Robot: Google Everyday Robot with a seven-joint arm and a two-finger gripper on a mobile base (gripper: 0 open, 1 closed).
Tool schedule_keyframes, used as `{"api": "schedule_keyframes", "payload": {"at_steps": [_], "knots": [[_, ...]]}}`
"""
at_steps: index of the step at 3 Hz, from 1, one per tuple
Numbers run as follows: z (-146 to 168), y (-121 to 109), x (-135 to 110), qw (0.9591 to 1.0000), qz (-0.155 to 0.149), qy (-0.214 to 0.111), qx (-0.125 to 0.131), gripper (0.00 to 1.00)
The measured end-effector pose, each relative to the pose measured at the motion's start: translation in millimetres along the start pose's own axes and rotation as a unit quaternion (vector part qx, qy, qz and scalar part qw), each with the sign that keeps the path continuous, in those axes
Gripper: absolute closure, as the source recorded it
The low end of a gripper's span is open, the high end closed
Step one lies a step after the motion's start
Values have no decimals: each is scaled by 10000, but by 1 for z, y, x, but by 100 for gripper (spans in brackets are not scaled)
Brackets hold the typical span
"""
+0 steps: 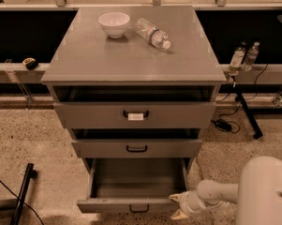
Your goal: Open bottom drawer
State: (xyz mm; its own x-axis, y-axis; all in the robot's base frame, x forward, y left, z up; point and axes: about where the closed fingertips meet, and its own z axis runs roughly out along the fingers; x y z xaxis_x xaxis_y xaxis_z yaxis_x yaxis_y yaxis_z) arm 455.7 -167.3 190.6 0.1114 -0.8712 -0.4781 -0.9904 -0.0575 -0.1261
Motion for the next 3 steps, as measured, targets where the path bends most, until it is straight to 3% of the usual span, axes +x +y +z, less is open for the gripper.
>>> {"api": "schedule_keyframes", "payload": {"at_steps": [2, 3], "knots": [[-13, 48, -22, 9997, 234, -22, -91, 48], [-26, 51, -41, 10000, 6, 8, -18, 44]]}}
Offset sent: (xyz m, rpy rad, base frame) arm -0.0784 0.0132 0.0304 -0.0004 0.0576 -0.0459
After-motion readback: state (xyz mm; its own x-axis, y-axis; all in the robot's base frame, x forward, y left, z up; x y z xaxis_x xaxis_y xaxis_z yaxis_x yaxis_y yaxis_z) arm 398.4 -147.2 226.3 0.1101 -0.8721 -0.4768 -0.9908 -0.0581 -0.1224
